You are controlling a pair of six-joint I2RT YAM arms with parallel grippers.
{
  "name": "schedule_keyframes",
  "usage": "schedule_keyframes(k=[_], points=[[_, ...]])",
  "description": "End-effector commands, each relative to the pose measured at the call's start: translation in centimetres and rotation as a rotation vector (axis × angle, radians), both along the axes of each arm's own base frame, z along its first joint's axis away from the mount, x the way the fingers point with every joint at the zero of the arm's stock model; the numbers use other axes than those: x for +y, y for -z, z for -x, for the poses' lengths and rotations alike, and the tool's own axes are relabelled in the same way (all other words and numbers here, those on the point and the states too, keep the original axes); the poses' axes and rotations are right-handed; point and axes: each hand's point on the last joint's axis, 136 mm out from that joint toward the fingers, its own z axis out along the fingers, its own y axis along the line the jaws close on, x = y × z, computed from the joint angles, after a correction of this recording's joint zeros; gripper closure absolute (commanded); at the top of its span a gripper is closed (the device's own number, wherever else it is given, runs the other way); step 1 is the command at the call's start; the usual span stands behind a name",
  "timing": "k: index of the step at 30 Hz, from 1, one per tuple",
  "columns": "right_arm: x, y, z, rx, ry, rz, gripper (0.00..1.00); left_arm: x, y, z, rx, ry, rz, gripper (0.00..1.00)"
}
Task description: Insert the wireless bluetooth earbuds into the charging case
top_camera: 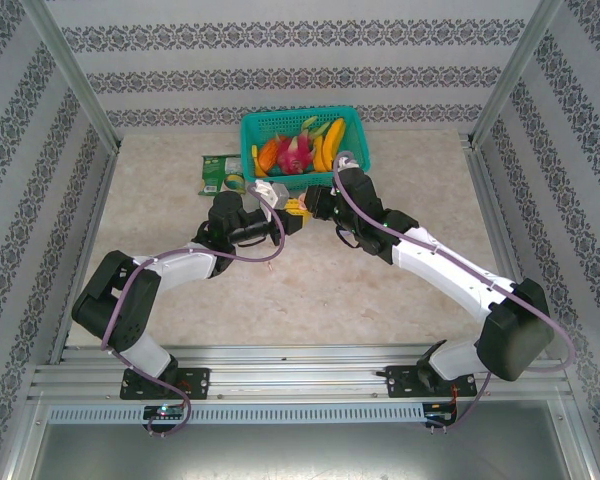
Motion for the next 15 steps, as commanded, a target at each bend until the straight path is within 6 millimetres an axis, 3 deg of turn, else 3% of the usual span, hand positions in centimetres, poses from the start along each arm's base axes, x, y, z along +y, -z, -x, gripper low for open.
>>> schedule_keyframes(k=[1,15], points=[[1.4,1.7,1.1,0.073,-0.084,0.012,0.75,-0.9,-5.7,0.9,-0.171,0.051,0.09,1.0],[1.8,1.0,2.7,0.041,-0.231,0.049,0.79,-0.7,-6.9,1.8,-0.221,0.069,0.084,1.0]])
